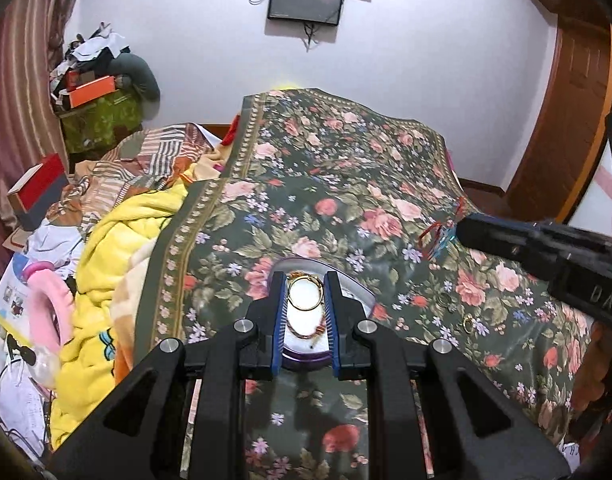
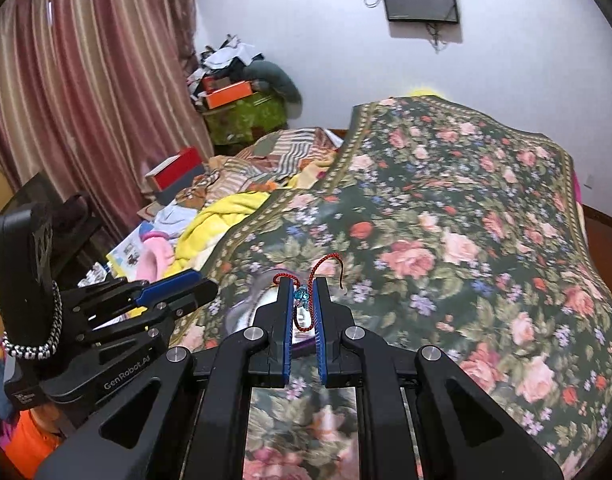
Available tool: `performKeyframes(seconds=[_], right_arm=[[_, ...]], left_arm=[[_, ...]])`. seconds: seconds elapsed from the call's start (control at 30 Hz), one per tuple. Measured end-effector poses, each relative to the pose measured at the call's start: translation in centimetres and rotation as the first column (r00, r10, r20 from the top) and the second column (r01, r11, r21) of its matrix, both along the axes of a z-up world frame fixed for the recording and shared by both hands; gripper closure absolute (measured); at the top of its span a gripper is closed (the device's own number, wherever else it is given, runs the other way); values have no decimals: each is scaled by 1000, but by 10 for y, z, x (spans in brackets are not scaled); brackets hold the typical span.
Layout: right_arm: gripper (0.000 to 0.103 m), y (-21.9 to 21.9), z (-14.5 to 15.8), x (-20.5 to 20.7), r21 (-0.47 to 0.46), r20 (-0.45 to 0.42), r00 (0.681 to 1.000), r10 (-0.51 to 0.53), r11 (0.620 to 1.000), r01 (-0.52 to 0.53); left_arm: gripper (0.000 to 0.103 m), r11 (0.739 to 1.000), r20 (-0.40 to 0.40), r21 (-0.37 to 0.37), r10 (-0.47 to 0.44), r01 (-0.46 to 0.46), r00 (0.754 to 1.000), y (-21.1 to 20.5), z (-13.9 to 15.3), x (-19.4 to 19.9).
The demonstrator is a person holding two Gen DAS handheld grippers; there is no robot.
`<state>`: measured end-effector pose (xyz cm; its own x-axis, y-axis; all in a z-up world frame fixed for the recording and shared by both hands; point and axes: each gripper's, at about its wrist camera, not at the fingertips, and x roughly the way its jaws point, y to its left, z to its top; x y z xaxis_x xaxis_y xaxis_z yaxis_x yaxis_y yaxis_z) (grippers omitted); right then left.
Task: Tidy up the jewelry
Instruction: 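Carry the gold ring into the tin with the left tool while the right tool lowers the beaded bracelet in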
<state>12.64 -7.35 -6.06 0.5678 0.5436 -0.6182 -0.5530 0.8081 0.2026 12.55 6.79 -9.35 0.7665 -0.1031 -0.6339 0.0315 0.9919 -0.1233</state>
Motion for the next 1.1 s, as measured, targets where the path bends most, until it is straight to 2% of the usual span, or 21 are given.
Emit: performKeyframes(seconds=[0.23, 0.57, 0.87, 1.1], right_arm=[[95, 22, -16, 10, -13, -42, 998, 44, 999, -44], [95, 48, -45, 32, -47, -112, 991, 73, 996, -79], [95, 53, -63, 45, -63, -159, 984, 77, 994, -88], [95, 52, -65, 49, -77, -171, 982, 84, 992, -98]], left_arm=[[86, 1000, -8, -11, 1, -1, 1000, 8, -6, 6], [86, 1000, -56, -24, -19, 18, 998, 10, -29, 22], [86, 999, -96, -35, -40, 37, 995, 6, -46, 32], [86, 999, -112, -32, -36, 33, 993, 5, -51, 36]])
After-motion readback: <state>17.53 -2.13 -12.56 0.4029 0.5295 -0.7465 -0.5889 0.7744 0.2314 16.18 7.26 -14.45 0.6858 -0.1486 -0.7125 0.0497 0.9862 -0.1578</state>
